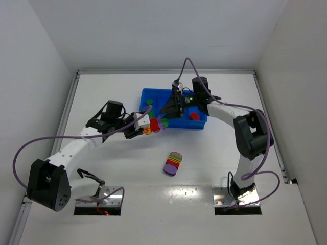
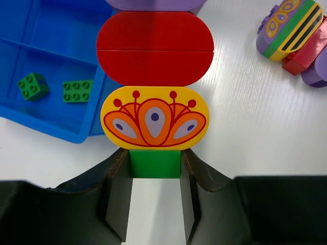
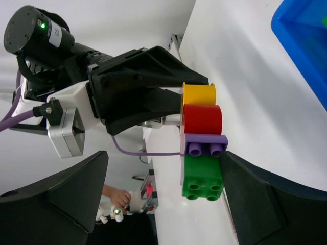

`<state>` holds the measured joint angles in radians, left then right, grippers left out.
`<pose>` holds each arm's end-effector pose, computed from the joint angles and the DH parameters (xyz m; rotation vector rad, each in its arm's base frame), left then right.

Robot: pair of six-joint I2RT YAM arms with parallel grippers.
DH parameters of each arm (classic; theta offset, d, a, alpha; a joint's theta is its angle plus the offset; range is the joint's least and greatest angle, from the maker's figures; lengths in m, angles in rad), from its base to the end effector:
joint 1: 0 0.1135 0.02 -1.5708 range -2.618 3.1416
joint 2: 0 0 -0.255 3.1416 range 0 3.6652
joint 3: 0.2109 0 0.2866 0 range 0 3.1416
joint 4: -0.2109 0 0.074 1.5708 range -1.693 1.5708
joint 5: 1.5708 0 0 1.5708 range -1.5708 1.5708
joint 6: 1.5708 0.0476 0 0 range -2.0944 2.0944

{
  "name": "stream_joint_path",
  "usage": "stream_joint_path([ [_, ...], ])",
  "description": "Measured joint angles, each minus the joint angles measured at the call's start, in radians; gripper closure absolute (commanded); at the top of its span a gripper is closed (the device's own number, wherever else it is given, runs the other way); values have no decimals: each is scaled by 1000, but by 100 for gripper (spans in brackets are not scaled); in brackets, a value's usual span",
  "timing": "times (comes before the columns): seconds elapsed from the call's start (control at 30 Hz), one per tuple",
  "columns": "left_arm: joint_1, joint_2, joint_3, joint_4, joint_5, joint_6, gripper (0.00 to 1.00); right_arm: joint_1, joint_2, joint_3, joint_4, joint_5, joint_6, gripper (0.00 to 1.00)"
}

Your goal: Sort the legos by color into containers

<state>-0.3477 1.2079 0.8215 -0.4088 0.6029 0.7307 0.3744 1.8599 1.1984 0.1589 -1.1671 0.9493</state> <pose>0.2643 -0.1245 0.2210 1.3876 1.7676 -0.5071 0.3860 0.1987 0.1884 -0.1997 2.3489 1.9419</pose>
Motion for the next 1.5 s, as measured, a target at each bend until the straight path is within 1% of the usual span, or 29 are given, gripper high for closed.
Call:
stream_joint_path([
  [0.03, 0, -2, -3, 3, -5, -3, 74, 4, 0, -3, 5, -2, 1, 15],
  [0.07, 0, -5, -8, 5, -7, -4, 74, 4, 0, -8, 10, -3, 1, 21],
  [0.17, -6, -10, -19, 16, -13, -6, 74, 3, -2, -36, 11, -4, -8, 27],
  [0.37, -7, -26, -39, 59, -54, -22, 74, -1, -10, -84, -22, -11, -23, 30],
  [0.47, -7, -46, -43, 90, -76, -37, 74, -1, -14, -93, -40, -13, -34, 27],
  [0.67, -7, -72, -51, 128, -94, -46, 75, -6, -21, -103, -54, -13, -45, 27],
  [0.8, -7, -85, -61, 121, -74, -47, 75, -13, -24, -103, -77, -11, -73, 27],
  [0.87, -7, -85, -61, 106, -58, -44, 75, -21, -34, -104, -105, -1, -102, 27],
  [0.97, -7, -75, -62, 95, -44, -64, 75, -39, -66, -103, -187, 56, -194, 22],
  [1.03, -7, -40, -53, 94, -48, -92, 75, -55, -98, -100, -255, 118, -263, 21],
  [1.07, -7, -10, -37, 93, -56, -121, 72, -64, -117, -95, -292, 164, -301, 21],
  [1.1, -7, 35, -10, 96, -69, -151, 72, -72, -132, -91, -318, 198, -331, 19],
  [1.2, -7, 201, 119, 107, -118, -245, 71, -96, -169, -60, -393, 317, -419, 19],
  [1.27, -6, 333, 245, 111, -155, -304, 71, -111, -186, -43, -426, 379, -465, 19],
  [1.37, -4, 474, 378, 145, -199, -375, 71, -133, -206, -34, -464, 435, -515, 19],
  [1.47, -1, 544, 442, 148, -232, -415, 71, -152, -217, -34, -492, 462, -540, 18],
  [1.5, 0, 562, 455, 150, -242, -424, 69, -159, -220, -34, -499, 464, -546, 18],
])
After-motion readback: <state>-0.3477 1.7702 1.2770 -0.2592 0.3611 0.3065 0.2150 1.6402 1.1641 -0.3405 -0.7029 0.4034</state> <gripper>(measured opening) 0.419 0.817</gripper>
